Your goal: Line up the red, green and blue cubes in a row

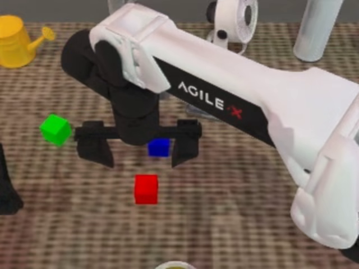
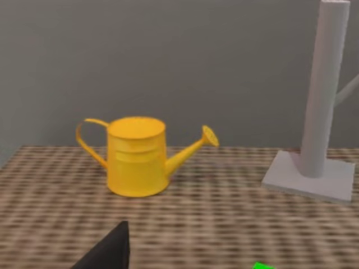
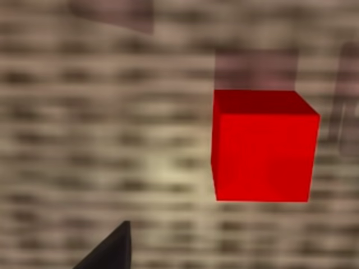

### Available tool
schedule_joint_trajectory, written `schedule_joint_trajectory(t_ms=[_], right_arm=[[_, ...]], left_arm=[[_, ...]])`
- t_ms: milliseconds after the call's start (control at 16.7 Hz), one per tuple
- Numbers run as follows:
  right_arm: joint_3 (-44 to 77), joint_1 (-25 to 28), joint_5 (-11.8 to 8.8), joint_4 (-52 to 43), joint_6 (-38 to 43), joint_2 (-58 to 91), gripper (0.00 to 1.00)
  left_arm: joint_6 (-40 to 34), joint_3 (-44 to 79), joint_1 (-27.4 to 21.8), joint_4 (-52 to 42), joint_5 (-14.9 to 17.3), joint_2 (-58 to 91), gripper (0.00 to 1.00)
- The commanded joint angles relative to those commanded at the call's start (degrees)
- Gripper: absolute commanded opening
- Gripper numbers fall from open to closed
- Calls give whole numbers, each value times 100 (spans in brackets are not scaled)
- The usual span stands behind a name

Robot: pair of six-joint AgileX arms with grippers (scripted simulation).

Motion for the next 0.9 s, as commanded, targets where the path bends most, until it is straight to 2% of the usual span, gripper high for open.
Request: schedule_joint_trajectory(t_ms=[360, 600, 900], right_arm=[[-159, -95, 53, 109, -93, -171, 100], [-1075, -488, 318, 683, -590, -1205, 100], [-3281, -1400, 689, 1958, -1577, -3785, 100]], left_arm=[[32, 137, -14, -97, 7, 139, 100], [213, 977, -66, -648, 17, 1001, 100], [606, 2897, -143, -1861, 4, 3242, 100]])
